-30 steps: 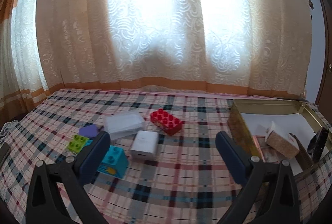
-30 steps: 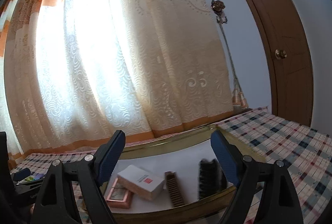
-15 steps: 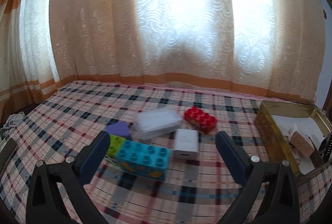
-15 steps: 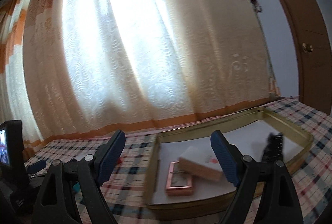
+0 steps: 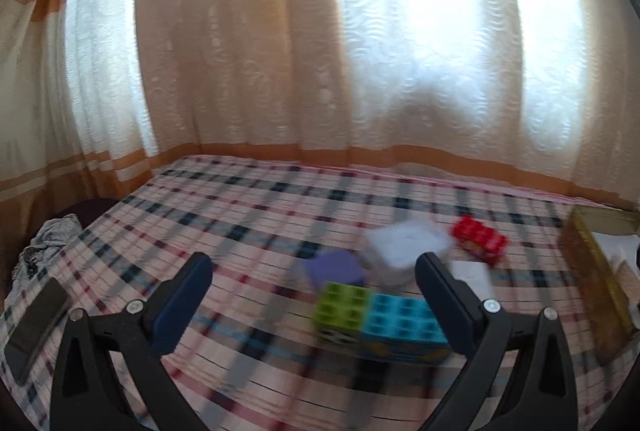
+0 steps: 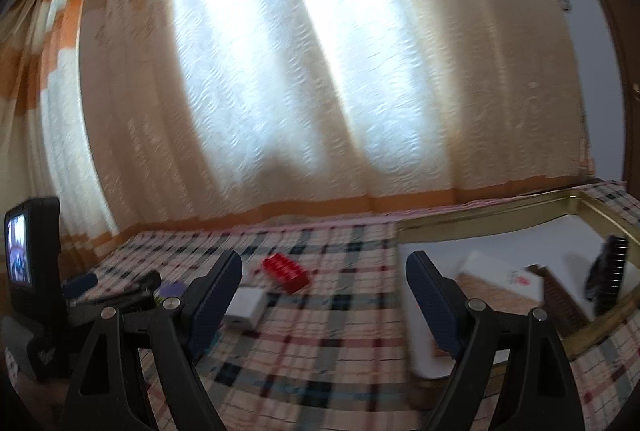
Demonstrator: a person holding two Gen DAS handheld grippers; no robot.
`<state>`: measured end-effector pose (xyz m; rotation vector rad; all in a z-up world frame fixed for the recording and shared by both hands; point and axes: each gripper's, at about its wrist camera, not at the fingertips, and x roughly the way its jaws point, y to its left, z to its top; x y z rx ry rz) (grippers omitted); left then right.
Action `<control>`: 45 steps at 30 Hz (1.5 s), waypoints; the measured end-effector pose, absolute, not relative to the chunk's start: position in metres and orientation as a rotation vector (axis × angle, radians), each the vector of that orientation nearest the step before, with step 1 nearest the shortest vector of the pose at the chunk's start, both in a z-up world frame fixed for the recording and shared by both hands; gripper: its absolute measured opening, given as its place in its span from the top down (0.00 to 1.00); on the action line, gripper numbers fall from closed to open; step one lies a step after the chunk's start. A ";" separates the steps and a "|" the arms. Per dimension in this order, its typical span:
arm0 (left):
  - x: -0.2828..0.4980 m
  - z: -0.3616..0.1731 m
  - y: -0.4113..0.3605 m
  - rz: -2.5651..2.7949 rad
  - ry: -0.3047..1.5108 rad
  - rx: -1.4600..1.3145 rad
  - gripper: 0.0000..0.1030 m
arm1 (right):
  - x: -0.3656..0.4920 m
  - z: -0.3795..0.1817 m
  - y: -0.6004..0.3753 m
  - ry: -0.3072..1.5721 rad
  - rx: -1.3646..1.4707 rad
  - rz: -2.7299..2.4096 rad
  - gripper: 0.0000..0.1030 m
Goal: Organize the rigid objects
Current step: 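Grasp the blue toy brick with the right tool while the left tool grasps the green brick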
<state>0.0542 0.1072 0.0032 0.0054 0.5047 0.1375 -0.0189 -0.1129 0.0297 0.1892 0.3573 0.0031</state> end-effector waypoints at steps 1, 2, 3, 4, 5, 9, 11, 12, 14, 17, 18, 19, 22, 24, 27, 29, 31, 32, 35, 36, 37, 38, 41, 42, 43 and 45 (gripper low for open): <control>0.056 0.003 0.115 0.149 0.509 0.001 0.00 | -0.016 0.029 -0.106 0.369 0.178 0.018 0.16; 0.058 0.003 0.123 0.161 0.514 -0.004 0.00 | -0.012 0.028 -0.100 0.383 0.167 0.039 0.16; 0.060 0.002 0.131 0.172 0.519 -0.008 0.00 | -0.010 0.026 -0.093 0.397 0.157 0.056 0.16; 0.062 0.002 0.137 0.181 0.522 -0.012 0.00 | -0.007 0.025 -0.088 0.411 0.148 0.071 0.16; 0.064 0.001 0.146 0.190 0.525 -0.017 0.00 | -0.003 0.024 -0.081 0.431 0.135 0.096 0.16; 0.069 0.000 0.169 0.223 0.537 -0.032 0.00 | 0.012 0.018 -0.058 0.508 0.085 0.189 0.16; 0.071 -0.001 0.177 0.240 0.540 -0.032 0.00 | 0.020 0.014 -0.045 0.550 0.052 0.234 0.17; 0.073 -0.001 0.179 0.244 0.543 -0.029 0.00 | 0.026 0.011 -0.037 0.580 0.038 0.263 0.17; 0.075 -0.001 0.184 0.253 0.552 -0.019 0.00 | 0.036 0.005 -0.027 0.633 0.031 0.310 0.17; 0.078 -0.002 0.190 0.271 0.565 -0.014 0.00 | 0.050 -0.003 -0.015 0.695 0.036 0.370 0.17; 0.078 -0.002 0.192 0.274 0.573 -0.023 0.00 | 0.052 -0.006 -0.013 0.710 0.033 0.389 0.17; 0.079 -0.003 0.194 0.275 0.582 -0.035 0.00 | 0.056 -0.008 -0.009 0.723 0.025 0.403 0.17; 0.080 -0.003 0.198 0.268 0.596 -0.057 0.00 | 0.066 -0.013 0.002 0.759 0.004 0.439 0.17; 0.080 -0.003 0.198 0.271 0.592 -0.050 0.00 | 0.074 -0.018 0.009 0.794 -0.006 0.477 0.21; 0.080 -0.003 0.198 0.278 0.587 -0.038 0.00 | 0.085 -0.026 0.021 0.850 -0.049 0.505 0.31; 0.080 -0.002 0.197 0.280 0.586 -0.034 0.00 | 0.090 -0.028 0.026 0.868 -0.064 0.523 0.36; 0.080 -0.003 0.198 0.282 0.586 -0.037 0.00 | 0.093 -0.029 0.028 0.881 -0.071 0.527 0.36; 0.081 -0.003 0.198 0.282 0.588 -0.041 0.00 | 0.093 -0.030 0.028 0.886 -0.073 0.531 0.36; 0.081 -0.003 0.202 0.287 0.599 -0.061 0.00 | 0.097 -0.033 0.028 0.911 -0.063 0.548 0.36; 0.081 -0.004 0.203 0.289 0.601 -0.068 0.00 | 0.099 -0.033 0.027 0.911 -0.058 0.553 0.36; 0.081 -0.004 0.203 0.289 0.603 -0.075 0.00 | 0.101 -0.033 0.027 0.908 -0.055 0.553 0.36; 0.081 -0.004 0.204 0.288 0.604 -0.078 0.00 | 0.103 -0.033 0.026 0.908 -0.053 0.551 0.36; 0.082 -0.005 0.202 0.284 0.608 -0.074 0.00 | 0.107 -0.037 0.028 0.934 -0.043 0.584 0.38; 0.082 -0.005 0.201 0.283 0.609 -0.070 0.00 | 0.107 -0.036 0.029 0.928 -0.046 0.586 0.44; 0.082 -0.005 0.201 0.282 0.609 -0.069 0.00 | 0.104 -0.034 0.029 0.914 -0.051 0.590 0.59; 0.082 -0.005 0.201 0.282 0.607 -0.070 0.00 | 0.102 -0.034 0.030 0.913 -0.063 0.591 0.67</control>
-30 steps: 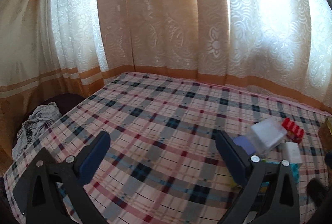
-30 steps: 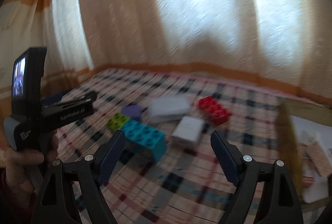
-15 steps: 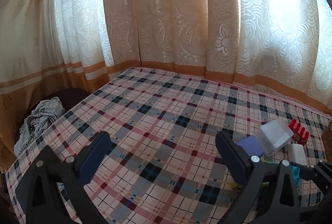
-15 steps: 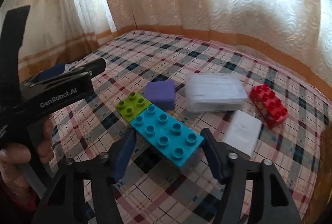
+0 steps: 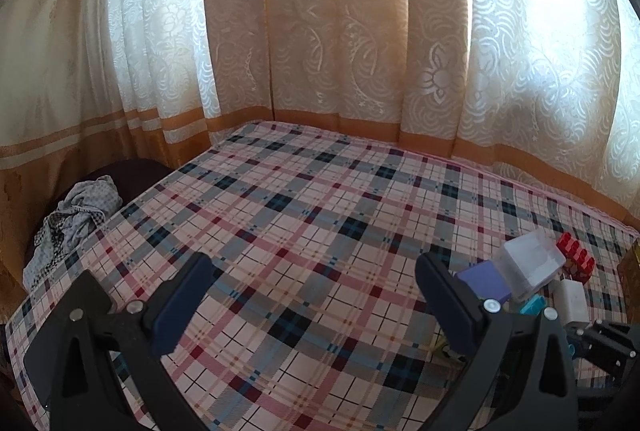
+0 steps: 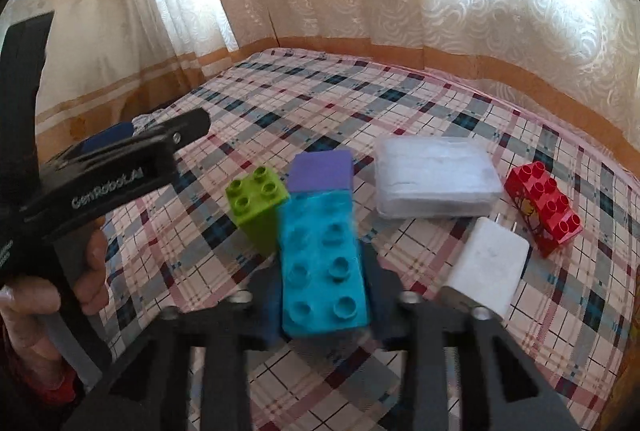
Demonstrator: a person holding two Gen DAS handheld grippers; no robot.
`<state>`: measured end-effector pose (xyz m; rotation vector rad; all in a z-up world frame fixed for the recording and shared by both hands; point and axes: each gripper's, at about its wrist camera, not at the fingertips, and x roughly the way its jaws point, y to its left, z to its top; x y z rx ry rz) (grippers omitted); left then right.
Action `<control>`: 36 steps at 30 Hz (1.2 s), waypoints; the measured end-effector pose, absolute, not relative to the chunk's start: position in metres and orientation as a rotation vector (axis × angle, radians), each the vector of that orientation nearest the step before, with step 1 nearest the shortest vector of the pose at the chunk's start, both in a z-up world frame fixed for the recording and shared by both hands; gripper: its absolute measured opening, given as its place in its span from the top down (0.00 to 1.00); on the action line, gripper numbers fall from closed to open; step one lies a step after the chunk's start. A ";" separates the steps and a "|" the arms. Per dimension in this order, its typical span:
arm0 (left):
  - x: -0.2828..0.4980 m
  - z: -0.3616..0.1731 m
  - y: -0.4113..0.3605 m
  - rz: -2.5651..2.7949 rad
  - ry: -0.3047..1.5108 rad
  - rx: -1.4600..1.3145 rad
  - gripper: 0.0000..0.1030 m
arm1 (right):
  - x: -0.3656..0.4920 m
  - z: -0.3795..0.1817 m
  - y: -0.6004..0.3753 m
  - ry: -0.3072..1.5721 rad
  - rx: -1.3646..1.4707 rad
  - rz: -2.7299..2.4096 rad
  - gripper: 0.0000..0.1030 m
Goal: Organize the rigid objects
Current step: 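Grasp the blue toy brick with the right tool while the left tool grasps the green brick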
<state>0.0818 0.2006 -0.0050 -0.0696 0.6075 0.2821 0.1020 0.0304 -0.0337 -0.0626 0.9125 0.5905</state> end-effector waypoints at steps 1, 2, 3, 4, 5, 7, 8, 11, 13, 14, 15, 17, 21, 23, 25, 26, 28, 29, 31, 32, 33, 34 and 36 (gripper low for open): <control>0.082 -0.005 0.201 0.281 0.608 -0.071 0.00 | 0.100 -0.033 0.030 0.910 -0.067 0.581 0.67; 0.082 -0.005 0.200 0.280 0.608 -0.072 0.00 | 0.099 -0.033 0.029 0.907 -0.066 0.570 0.67; 0.082 -0.005 0.200 0.275 0.608 -0.074 0.00 | 0.096 -0.031 0.025 0.895 -0.054 0.566 0.67; 0.081 -0.004 0.200 0.267 0.608 -0.078 0.00 | 0.094 -0.029 0.022 0.879 -0.040 0.564 0.67; 0.080 -0.003 0.199 0.251 0.606 -0.083 0.00 | 0.090 -0.024 0.016 0.849 -0.012 0.557 0.67; 0.078 -0.001 0.197 0.208 0.600 -0.096 0.01 | 0.082 -0.017 0.004 0.793 0.033 0.540 0.67; 0.077 0.000 0.194 0.171 0.589 -0.097 0.01 | 0.078 -0.014 -0.001 0.768 0.045 0.521 0.67; 0.074 0.002 0.177 0.063 0.576 -0.059 0.01 | 0.064 -0.003 -0.016 0.684 0.036 0.398 0.67; 0.074 0.001 0.165 0.000 0.587 -0.024 0.01 | 0.057 0.001 -0.024 0.657 0.034 0.345 0.67; 0.075 -0.001 0.158 -0.028 0.598 -0.005 0.01 | 0.053 0.003 -0.028 0.642 0.029 0.318 0.67; 0.076 -0.003 0.152 -0.047 0.608 0.012 0.01 | 0.050 0.005 -0.031 0.634 0.025 0.305 0.67; 0.078 -0.008 0.140 -0.066 0.630 0.059 0.04 | 0.043 0.007 -0.038 0.620 0.014 0.277 0.67; 0.088 -0.015 0.134 -0.085 0.694 0.062 0.12 | 0.025 0.009 -0.048 0.606 0.003 0.265 0.67; 0.096 -0.021 0.135 -0.087 0.746 0.040 0.22 | 0.021 0.010 -0.052 0.602 0.008 0.261 0.67; 0.105 -0.028 0.137 -0.089 0.803 0.027 0.31 | 0.020 0.010 -0.053 0.602 0.017 0.260 0.67; 0.107 -0.031 0.137 -0.092 0.822 0.022 0.34 | 0.020 0.010 -0.053 0.603 0.022 0.258 0.67; 0.111 -0.036 0.137 -0.098 0.858 0.010 0.42 | 0.021 0.009 -0.054 0.610 0.034 0.258 0.67; 0.112 -0.038 0.138 -0.103 0.872 0.002 0.52 | 0.021 0.009 -0.055 0.614 0.038 0.257 0.67; 0.113 -0.040 0.139 -0.116 0.886 -0.018 0.68 | 0.021 0.007 -0.055 0.619 0.038 0.251 0.67; 0.112 -0.040 0.142 -0.109 0.879 -0.031 0.70 | 0.021 0.007 -0.056 0.619 0.037 0.247 0.67; 0.111 -0.040 0.144 -0.111 0.875 -0.047 0.70 | 0.021 0.007 -0.056 0.616 0.038 0.242 0.67; 0.109 -0.040 0.147 -0.112 0.871 -0.065 0.70 | 0.021 0.008 -0.058 0.610 0.042 0.237 0.67; 0.106 -0.038 0.153 -0.091 0.857 -0.094 0.70 | 0.021 0.010 -0.062 0.599 0.056 0.229 0.67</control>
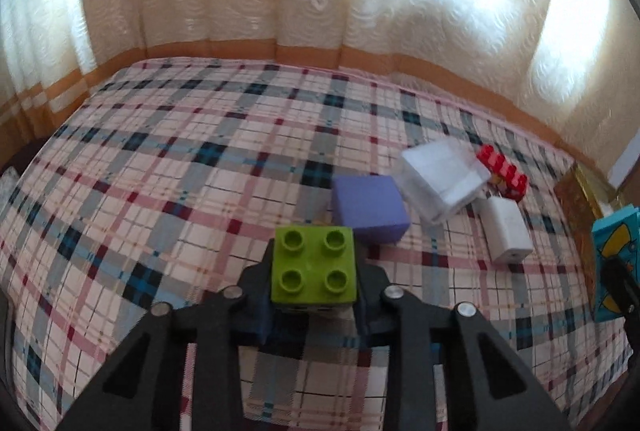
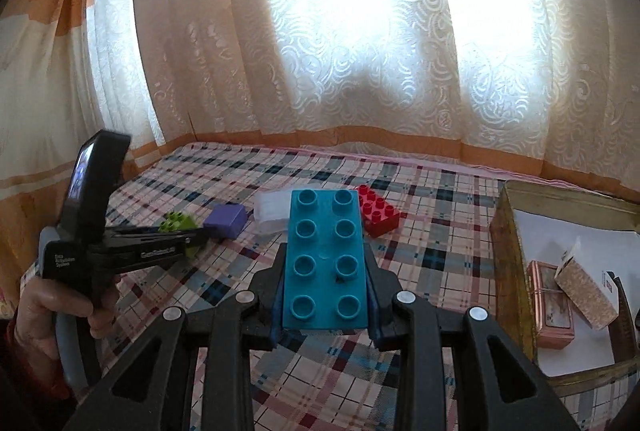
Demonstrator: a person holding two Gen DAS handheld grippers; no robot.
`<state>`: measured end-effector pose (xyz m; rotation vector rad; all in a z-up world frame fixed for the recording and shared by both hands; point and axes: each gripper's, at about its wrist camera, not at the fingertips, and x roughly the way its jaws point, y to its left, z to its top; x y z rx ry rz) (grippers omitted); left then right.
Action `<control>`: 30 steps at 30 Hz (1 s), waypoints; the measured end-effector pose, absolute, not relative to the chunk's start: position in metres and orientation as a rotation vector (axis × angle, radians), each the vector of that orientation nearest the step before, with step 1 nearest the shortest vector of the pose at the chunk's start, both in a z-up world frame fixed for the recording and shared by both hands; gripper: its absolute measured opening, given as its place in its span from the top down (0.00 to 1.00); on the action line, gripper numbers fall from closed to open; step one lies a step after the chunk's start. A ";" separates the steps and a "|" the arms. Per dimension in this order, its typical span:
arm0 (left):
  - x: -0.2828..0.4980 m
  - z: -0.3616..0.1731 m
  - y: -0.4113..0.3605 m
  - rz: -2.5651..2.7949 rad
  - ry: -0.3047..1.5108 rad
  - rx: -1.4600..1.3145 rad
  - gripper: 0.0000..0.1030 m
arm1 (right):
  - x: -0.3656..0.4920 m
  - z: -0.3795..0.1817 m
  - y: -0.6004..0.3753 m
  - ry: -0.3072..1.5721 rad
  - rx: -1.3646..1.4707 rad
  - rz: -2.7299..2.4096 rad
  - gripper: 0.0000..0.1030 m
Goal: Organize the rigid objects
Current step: 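Grasp the blue toy brick with the right tool while the left tool grasps the green brick, then lift and carry the blue and green bricks over the tin tray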
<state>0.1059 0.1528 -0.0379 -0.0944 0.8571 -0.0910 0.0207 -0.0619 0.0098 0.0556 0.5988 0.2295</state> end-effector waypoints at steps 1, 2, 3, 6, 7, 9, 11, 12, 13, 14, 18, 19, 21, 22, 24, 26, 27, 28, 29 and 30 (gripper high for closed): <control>0.104 -0.036 0.155 -0.080 0.844 -0.105 0.70 | 0.020 0.011 -0.064 0.594 0.061 0.226 0.67; 0.100 -0.033 0.158 -0.069 0.819 -0.115 0.70 | 0.020 0.011 -0.066 0.590 0.066 0.223 0.67; 0.098 -0.030 0.160 -0.063 0.798 -0.122 0.70 | 0.020 0.012 -0.069 0.582 0.073 0.216 0.67; 0.085 -0.019 0.163 -0.030 0.713 -0.152 0.70 | 0.020 0.016 -0.074 0.561 0.080 0.202 0.67; 0.082 -0.016 0.164 -0.019 0.691 -0.159 0.70 | 0.019 0.017 -0.075 0.551 0.080 0.194 0.67; 0.077 -0.011 0.161 0.001 0.646 -0.160 0.70 | 0.018 0.020 -0.079 0.534 0.079 0.180 0.67; 0.073 -0.006 0.155 0.010 0.606 -0.143 0.70 | 0.018 0.021 -0.081 0.523 0.081 0.171 0.67; 0.071 -0.004 0.152 0.013 0.591 -0.134 0.70 | 0.018 0.022 -0.083 0.520 0.081 0.169 0.67; 0.069 -0.002 0.148 0.010 0.577 -0.126 0.70 | 0.018 0.022 -0.083 0.516 0.081 0.165 0.67; 0.067 0.001 0.145 -0.002 0.560 -0.123 0.70 | 0.017 0.023 -0.084 0.510 0.080 0.159 0.67; 0.057 0.009 0.142 -0.079 0.499 -0.158 0.70 | 0.013 0.028 -0.086 0.479 0.073 0.149 0.67; 0.055 0.011 0.141 -0.102 0.485 -0.175 0.70 | 0.011 0.029 -0.086 0.466 0.067 0.145 0.67; 0.050 0.014 0.139 -0.123 0.458 -0.192 0.70 | 0.008 0.033 -0.086 0.442 0.051 0.134 0.67; 0.049 0.015 0.138 -0.125 0.448 -0.190 0.70 | 0.007 0.034 -0.085 0.436 0.043 0.131 0.67; 0.045 0.017 0.134 -0.138 0.434 -0.190 0.70 | 0.005 0.036 -0.085 0.424 0.034 0.124 0.67; 0.043 0.018 0.132 -0.139 0.424 -0.188 0.70 | 0.004 0.038 -0.086 0.415 0.038 0.124 0.67; 0.042 0.018 0.130 -0.140 0.421 -0.187 0.70 | 0.003 0.039 -0.086 0.408 0.041 0.121 0.67; 0.041 0.018 0.129 -0.142 0.419 -0.188 0.70 | 0.002 0.040 -0.088 0.401 0.043 0.117 0.67; 0.040 0.019 0.128 -0.145 0.415 -0.192 0.70 | 0.001 0.042 -0.088 0.394 0.045 0.113 0.67; 0.039 0.019 0.126 -0.152 0.414 -0.194 0.70 | -0.001 0.043 -0.090 0.386 0.048 0.111 0.67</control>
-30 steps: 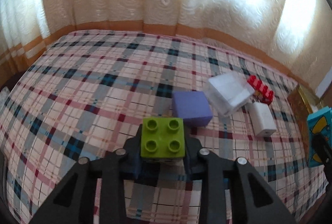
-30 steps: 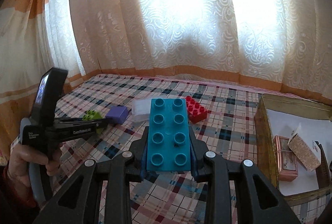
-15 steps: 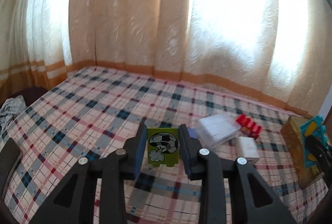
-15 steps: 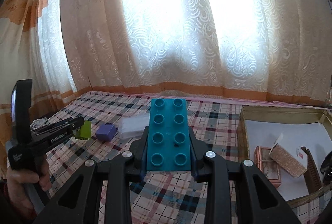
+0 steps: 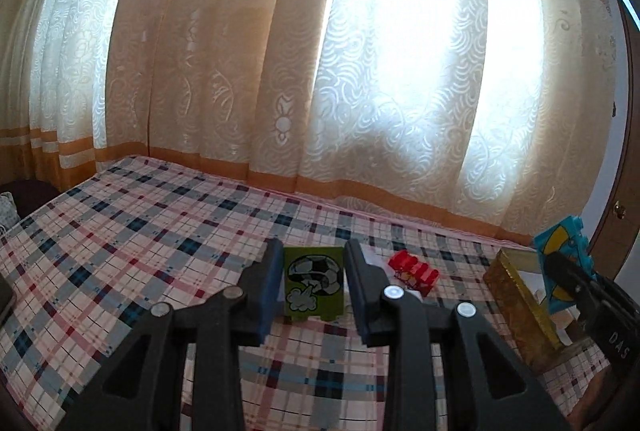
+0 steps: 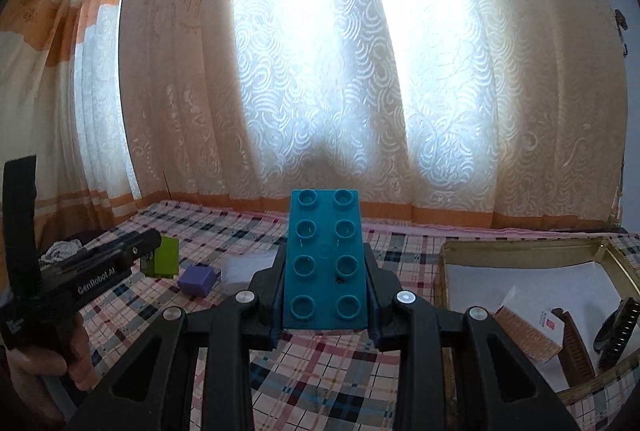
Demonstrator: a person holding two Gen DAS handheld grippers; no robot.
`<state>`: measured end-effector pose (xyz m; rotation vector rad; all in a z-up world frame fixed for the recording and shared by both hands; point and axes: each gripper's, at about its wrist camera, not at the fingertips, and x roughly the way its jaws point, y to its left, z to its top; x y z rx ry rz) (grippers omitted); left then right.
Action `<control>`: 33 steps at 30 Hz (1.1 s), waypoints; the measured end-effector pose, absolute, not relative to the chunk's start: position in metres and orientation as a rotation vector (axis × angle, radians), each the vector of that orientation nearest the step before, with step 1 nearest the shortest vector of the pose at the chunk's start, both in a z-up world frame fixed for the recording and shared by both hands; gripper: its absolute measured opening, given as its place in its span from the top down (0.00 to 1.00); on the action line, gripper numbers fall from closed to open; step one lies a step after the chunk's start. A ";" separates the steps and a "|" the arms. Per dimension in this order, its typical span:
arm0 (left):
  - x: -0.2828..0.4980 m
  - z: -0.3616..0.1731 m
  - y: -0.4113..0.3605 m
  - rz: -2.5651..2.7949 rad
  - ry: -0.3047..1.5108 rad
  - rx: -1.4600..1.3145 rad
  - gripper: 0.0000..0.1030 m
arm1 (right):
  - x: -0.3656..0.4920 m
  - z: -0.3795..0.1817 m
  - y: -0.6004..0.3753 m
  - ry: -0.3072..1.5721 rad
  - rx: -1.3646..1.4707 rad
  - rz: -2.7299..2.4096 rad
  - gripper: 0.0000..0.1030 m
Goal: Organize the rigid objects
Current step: 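Lift and carry the blue and green bricks over the tin tray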
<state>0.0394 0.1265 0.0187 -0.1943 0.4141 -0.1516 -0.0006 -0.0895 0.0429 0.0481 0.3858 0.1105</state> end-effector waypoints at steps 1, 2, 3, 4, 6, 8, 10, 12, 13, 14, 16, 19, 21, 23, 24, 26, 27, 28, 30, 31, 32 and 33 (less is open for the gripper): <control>0.039 0.019 0.124 -0.156 0.414 -0.193 0.70 | -0.002 0.044 -0.090 0.379 0.050 0.108 0.67; 0.038 0.019 0.120 -0.156 0.414 -0.186 0.70 | -0.003 0.046 -0.091 0.372 0.049 0.103 0.67; 0.037 0.019 0.117 -0.157 0.415 -0.178 0.70 | -0.003 0.046 -0.092 0.369 0.047 0.099 0.67; 0.036 0.019 0.113 -0.157 0.414 -0.171 0.70 | -0.003 0.047 -0.093 0.365 0.047 0.094 0.67; 0.034 0.019 0.107 -0.153 0.412 -0.168 0.70 | -0.005 0.048 -0.095 0.358 0.051 0.090 0.67; 0.033 0.020 0.102 -0.153 0.416 -0.180 0.70 | -0.007 0.050 -0.098 0.350 0.046 0.085 0.67; 0.033 0.020 0.094 -0.159 0.420 -0.180 0.70 | -0.010 0.051 -0.101 0.335 0.030 0.073 0.67; 0.031 0.021 0.085 -0.165 0.414 -0.159 0.70 | -0.013 0.052 -0.105 0.324 0.018 0.060 0.67; 0.029 0.022 0.080 -0.166 0.410 -0.144 0.70 | -0.014 0.052 -0.108 0.321 0.014 0.057 0.67; 0.028 0.022 0.074 -0.163 0.406 -0.129 0.70 | -0.015 0.052 -0.110 0.318 0.011 0.053 0.67; 0.027 0.023 0.067 -0.165 0.405 -0.117 0.70 | -0.015 0.052 -0.118 0.318 0.011 0.043 0.67; 0.026 0.024 0.057 -0.172 0.406 -0.112 0.70 | -0.015 0.052 -0.129 0.324 0.023 0.030 0.67; 0.026 0.025 0.053 -0.175 0.403 -0.108 0.70 | -0.015 0.052 -0.134 0.327 0.026 0.021 0.67; 0.024 0.026 0.049 -0.183 0.397 -0.109 0.70 | -0.016 0.052 -0.140 0.324 0.025 0.014 0.67; 0.024 0.026 0.048 -0.187 0.396 -0.111 0.70 | -0.017 0.052 -0.143 0.322 0.019 0.007 0.67; 0.022 0.028 0.044 -0.198 0.392 -0.116 0.70 | -0.019 0.052 -0.148 0.320 0.017 -0.003 0.67; 0.021 0.028 0.042 -0.202 0.390 -0.118 0.70 | -0.019 0.052 -0.152 0.320 0.019 -0.009 0.67; 0.021 0.029 0.041 -0.206 0.388 -0.121 0.70 | -0.019 0.052 -0.154 0.320 0.020 -0.014 0.67; 0.019 0.031 0.038 -0.217 0.382 -0.127 0.70 | -0.020 0.052 -0.160 0.320 0.021 -0.025 0.67; 0.018 0.032 0.036 -0.221 0.380 -0.129 0.70 | -0.021 0.052 -0.163 0.319 0.021 -0.031 0.67; 0.017 0.033 0.033 -0.225 0.378 -0.128 0.70 | -0.021 0.052 -0.167 0.318 0.018 -0.038 0.67; 0.017 0.034 0.031 -0.227 0.377 -0.127 0.70 | -0.022 0.052 -0.170 0.318 0.018 -0.044 0.67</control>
